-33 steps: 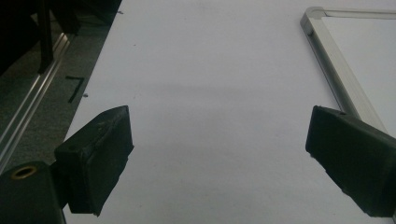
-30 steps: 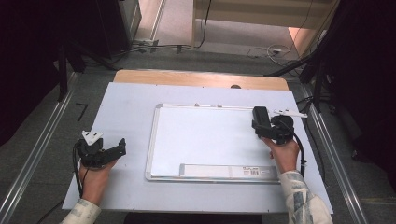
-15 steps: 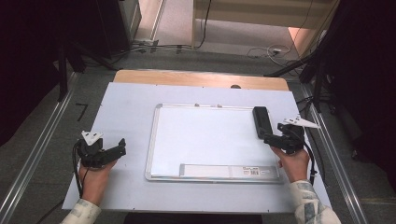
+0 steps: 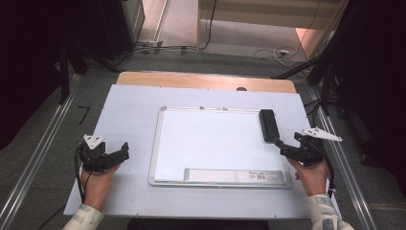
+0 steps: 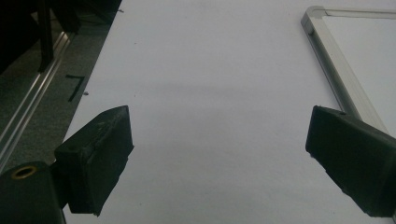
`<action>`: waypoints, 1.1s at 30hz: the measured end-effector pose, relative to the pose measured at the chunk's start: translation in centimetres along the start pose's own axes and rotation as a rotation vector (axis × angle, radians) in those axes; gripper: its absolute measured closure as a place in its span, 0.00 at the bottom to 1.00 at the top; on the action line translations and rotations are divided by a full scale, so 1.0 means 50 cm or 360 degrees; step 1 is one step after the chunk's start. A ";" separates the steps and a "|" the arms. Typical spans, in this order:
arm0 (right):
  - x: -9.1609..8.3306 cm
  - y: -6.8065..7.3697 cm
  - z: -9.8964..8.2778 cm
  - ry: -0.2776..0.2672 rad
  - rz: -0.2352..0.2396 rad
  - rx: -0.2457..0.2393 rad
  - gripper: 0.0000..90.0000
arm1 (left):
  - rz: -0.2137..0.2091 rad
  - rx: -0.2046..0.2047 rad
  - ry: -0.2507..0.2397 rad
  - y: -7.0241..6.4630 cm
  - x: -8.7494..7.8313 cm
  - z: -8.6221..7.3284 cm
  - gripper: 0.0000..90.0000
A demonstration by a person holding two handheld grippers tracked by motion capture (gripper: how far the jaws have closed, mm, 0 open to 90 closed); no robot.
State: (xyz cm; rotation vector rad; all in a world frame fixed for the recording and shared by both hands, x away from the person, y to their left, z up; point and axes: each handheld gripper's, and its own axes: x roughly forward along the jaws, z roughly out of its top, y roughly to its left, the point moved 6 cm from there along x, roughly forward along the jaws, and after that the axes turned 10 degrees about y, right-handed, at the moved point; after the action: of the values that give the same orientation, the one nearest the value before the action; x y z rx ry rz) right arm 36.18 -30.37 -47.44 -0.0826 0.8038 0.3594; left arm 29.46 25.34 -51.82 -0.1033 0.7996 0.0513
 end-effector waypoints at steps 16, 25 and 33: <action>-0.039 -0.038 -0.039 -0.0023 -0.0028 0.0027 0.18 | 0.0001 -0.0009 -0.0001 0.003 -0.002 0.000 0.09; -0.051 -0.065 -0.065 -0.0007 -0.0049 0.0077 0.18 | -0.0001 -0.0009 -0.0004 0.003 -0.003 0.001 0.09; -0.061 -0.084 -0.084 -0.0002 -0.0066 0.0100 0.18 | 0.0002 -0.0012 -0.0008 0.003 -0.004 0.001 0.09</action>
State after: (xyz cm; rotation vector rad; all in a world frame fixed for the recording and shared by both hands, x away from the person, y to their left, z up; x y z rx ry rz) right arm 32.79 -36.03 -48.41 -0.0401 0.8102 0.2948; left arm 29.35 25.50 -51.65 -0.1099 0.7946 0.0557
